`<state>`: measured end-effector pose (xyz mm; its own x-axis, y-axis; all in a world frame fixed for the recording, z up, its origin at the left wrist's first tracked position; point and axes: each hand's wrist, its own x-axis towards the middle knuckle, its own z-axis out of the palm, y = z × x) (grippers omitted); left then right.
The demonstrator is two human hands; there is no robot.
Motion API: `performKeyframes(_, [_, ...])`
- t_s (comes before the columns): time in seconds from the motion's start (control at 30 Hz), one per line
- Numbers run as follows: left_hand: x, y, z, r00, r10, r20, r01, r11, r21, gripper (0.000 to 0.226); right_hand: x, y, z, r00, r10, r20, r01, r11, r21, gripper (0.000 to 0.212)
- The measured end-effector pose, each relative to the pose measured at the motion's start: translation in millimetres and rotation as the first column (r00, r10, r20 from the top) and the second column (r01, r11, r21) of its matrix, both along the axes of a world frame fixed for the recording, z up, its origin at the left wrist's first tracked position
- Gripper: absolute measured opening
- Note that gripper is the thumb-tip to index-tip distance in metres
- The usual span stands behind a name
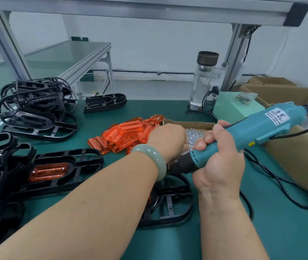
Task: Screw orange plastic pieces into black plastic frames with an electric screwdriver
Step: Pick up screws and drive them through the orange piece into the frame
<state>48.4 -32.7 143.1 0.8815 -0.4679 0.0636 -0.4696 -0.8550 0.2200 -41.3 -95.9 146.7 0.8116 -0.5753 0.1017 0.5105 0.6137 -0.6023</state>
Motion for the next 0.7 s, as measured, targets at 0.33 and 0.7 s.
performKeyframes(0.33, [-13,23,9,0.974,0.096,-0.204,-0.205,0.752,-0.627,0.015,1,1,-5,1.0,-0.003,-0.012,0.003,1.0,-0.031,0.014])
performKeyframes(0.7, [-68,104,2,0.832,-0.052,-0.552,-0.546,0.097,-0.832,0.029,0,8,-5,0.996,0.084,-0.017,-0.083,0.994,0.067,0.017])
